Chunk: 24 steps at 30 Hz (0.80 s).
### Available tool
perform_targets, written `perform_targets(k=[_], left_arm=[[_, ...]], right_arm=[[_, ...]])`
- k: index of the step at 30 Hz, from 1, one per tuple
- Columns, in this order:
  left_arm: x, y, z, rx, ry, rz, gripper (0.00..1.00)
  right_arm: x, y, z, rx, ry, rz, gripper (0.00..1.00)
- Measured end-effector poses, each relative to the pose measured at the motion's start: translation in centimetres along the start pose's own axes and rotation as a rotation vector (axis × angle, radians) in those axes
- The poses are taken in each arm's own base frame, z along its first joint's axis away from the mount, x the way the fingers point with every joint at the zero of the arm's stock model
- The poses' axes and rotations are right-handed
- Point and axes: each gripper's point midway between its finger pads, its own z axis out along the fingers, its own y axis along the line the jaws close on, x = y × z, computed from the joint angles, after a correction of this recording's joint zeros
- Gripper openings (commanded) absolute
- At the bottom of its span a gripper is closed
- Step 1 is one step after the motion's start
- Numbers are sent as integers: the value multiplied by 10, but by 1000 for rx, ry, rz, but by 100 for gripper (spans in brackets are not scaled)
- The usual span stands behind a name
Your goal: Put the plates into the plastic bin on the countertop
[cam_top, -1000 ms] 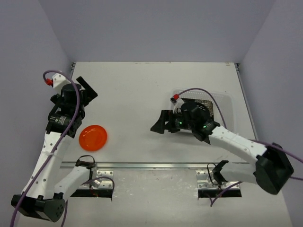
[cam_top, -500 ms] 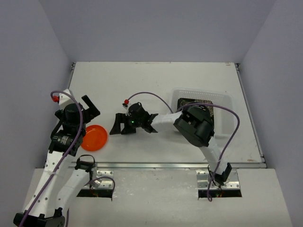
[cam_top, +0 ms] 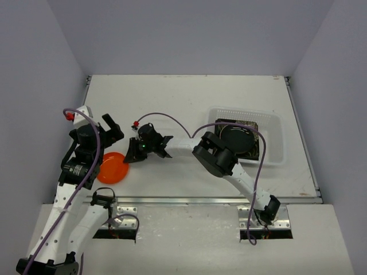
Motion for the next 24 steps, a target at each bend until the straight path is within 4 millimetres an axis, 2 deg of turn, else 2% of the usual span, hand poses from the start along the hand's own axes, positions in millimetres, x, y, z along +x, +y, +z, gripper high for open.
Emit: perform_targets(k=[5, 8, 11, 14, 17, 19, 21, 24], left_arm=[[1, -2, 0, 12, 6, 3, 100], [1, -3, 0, 17, 6, 5, 100], [0, -3, 0, 19, 3, 4, 100], [0, -3, 0, 19, 2, 3, 100], [-1, -4, -1, 21, 0, 2, 100], [-1, -4, -1, 21, -1, 2, 100], [-1, -4, -1, 22, 0, 3, 100], [-1, -4, -1, 24, -1, 3, 100]], right_arm=[[6, 0, 1, 25, 4, -9, 0], [12, 0, -7, 35, 11, -7, 0], [23, -4, -28, 71, 29, -3, 0], [30, -3, -64, 110, 41, -4, 0], [10, 14, -111, 104, -4, -19, 0], [-20, 25, -153, 72, -100, -38, 0], [-52, 23, -213, 59, -217, -31, 0], [-97, -9, -313, 104, -448, 12, 0]])
